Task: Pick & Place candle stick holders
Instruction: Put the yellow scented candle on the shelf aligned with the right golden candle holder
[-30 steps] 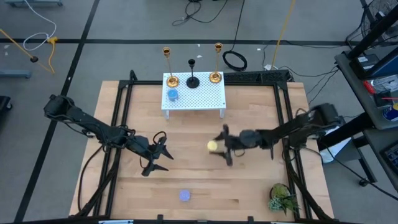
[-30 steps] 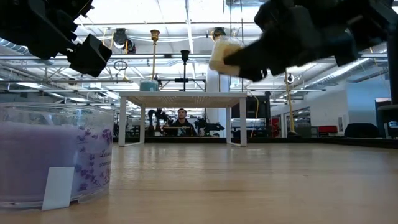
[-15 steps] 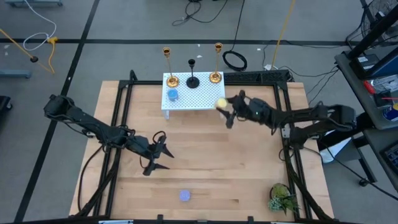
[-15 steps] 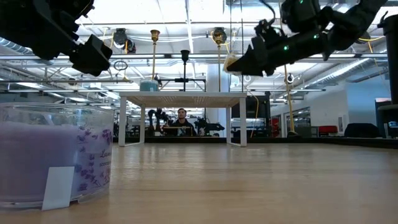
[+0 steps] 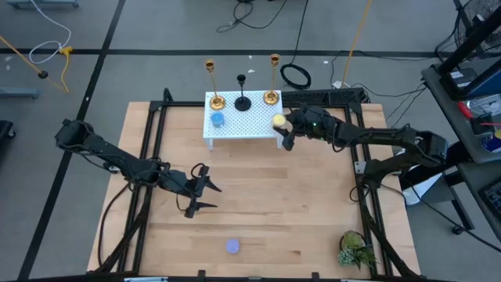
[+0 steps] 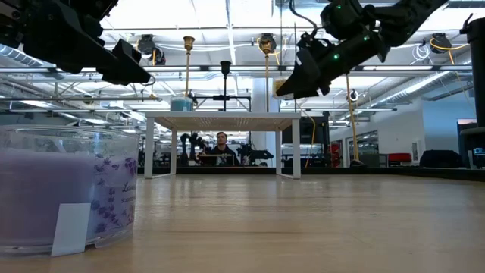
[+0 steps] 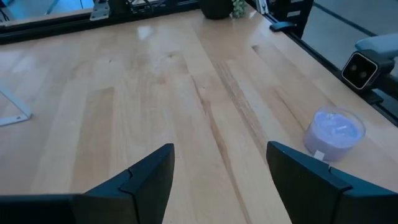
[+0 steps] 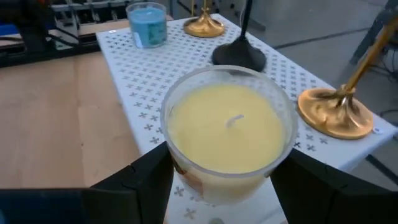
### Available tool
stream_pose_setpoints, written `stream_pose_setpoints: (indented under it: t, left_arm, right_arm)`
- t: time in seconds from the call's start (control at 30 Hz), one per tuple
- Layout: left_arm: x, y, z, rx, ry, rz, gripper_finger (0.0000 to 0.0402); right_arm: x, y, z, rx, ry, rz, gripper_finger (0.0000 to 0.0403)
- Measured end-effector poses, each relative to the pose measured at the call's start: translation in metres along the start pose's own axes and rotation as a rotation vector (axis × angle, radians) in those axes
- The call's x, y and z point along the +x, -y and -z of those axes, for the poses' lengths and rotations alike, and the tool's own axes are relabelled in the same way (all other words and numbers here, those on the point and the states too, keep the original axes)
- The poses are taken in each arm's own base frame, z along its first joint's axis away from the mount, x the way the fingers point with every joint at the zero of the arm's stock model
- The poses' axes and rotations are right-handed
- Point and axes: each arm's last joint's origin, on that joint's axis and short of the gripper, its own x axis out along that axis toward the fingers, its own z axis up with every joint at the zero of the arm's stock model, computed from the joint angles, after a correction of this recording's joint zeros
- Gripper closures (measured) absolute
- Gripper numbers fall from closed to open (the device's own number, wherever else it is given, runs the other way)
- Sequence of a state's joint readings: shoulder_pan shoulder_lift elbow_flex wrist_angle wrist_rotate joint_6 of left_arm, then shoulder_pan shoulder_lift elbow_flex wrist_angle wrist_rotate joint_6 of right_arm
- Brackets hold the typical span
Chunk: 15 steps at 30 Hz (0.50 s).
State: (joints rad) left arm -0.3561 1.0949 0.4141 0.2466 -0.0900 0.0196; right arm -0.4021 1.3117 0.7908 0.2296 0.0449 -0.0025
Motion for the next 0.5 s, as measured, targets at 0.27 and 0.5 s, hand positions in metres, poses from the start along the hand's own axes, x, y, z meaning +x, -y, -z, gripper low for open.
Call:
stream_pose_setpoints:
  t: [0.27,0.5]
  left_arm:
    - [0.0,0.0,0.0,0.001,-0.001,-0.002,0.0144]
    - [0.0,0.0,0.0,-0.004,-0.002,-0.002,0.0144]
  right_arm:
    - [0.007,0.002,0.006,0.046,-0.032,-0.009,0.0171]
    - [0.022,0.002,0.011,0.035,-0.03,-0.008,0.0169]
